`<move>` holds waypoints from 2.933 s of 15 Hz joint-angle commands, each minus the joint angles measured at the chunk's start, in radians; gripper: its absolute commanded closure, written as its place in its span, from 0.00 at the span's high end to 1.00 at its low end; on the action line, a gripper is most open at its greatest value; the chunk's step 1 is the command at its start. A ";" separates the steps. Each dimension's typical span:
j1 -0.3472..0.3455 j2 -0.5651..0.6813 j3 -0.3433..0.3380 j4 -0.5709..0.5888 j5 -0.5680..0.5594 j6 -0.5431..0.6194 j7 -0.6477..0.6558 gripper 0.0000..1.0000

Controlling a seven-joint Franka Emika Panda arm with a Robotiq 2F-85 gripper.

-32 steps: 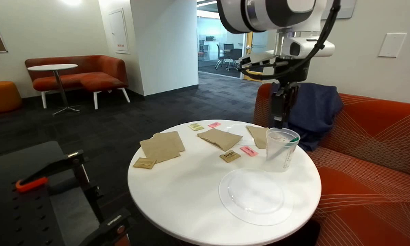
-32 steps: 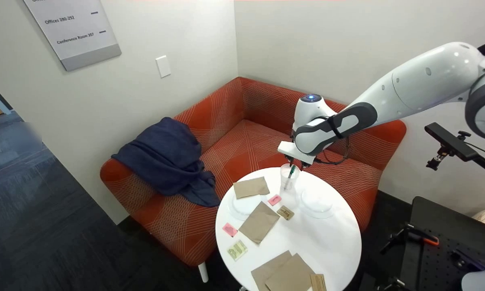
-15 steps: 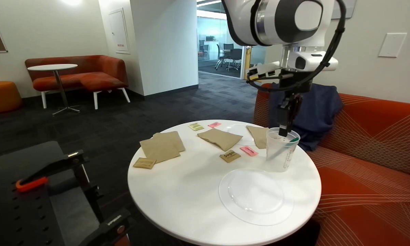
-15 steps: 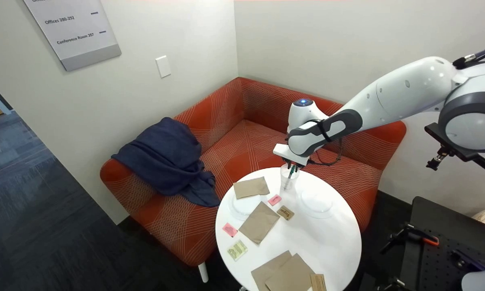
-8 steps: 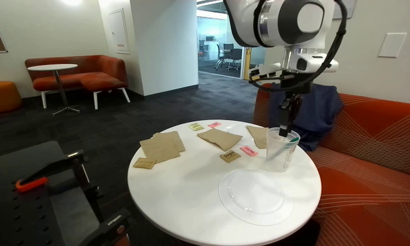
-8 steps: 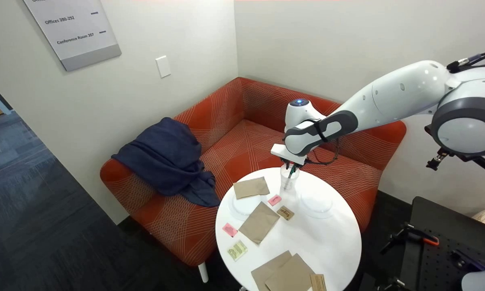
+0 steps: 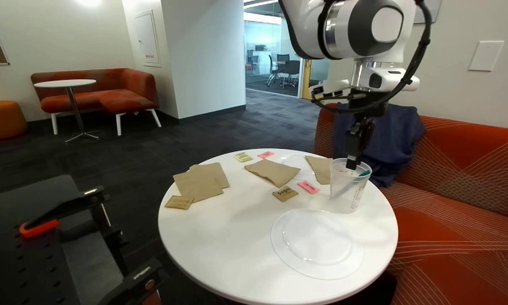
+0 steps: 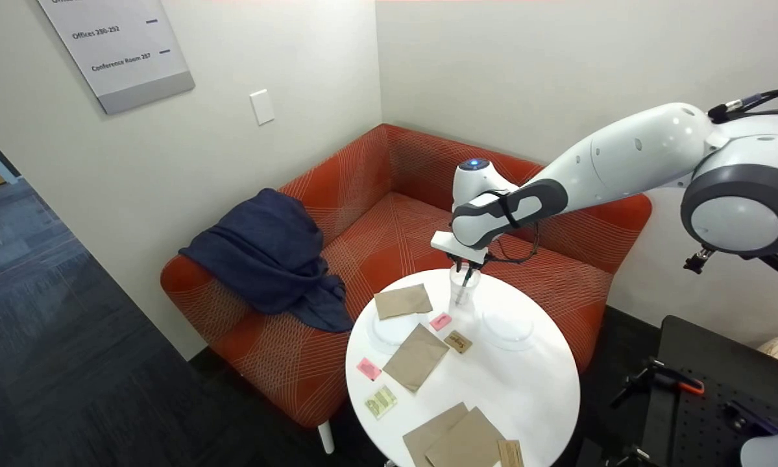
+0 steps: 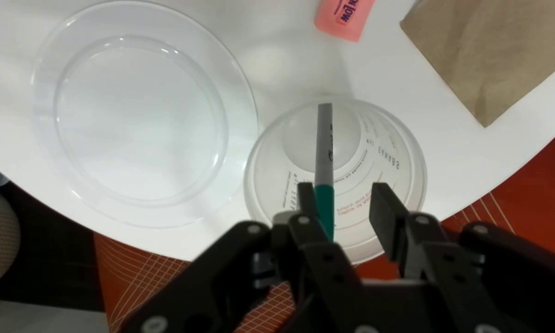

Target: Take the pen out of the cup and put it on the table

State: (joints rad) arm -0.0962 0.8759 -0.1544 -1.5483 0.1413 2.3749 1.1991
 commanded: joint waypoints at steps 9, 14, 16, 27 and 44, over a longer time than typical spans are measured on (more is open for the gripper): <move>0.002 0.034 -0.004 0.049 0.021 -0.068 -0.004 0.41; 0.010 0.044 -0.012 0.045 0.015 -0.056 0.005 0.37; 0.014 0.047 -0.017 0.046 0.012 -0.053 0.014 0.37; 0.059 0.074 -0.078 0.060 -0.021 -0.045 0.113 0.39; 0.121 0.020 -0.110 0.014 -0.062 -0.028 0.150 0.04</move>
State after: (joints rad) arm -0.0158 0.9499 -0.2354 -1.4843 0.1158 2.3419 1.3030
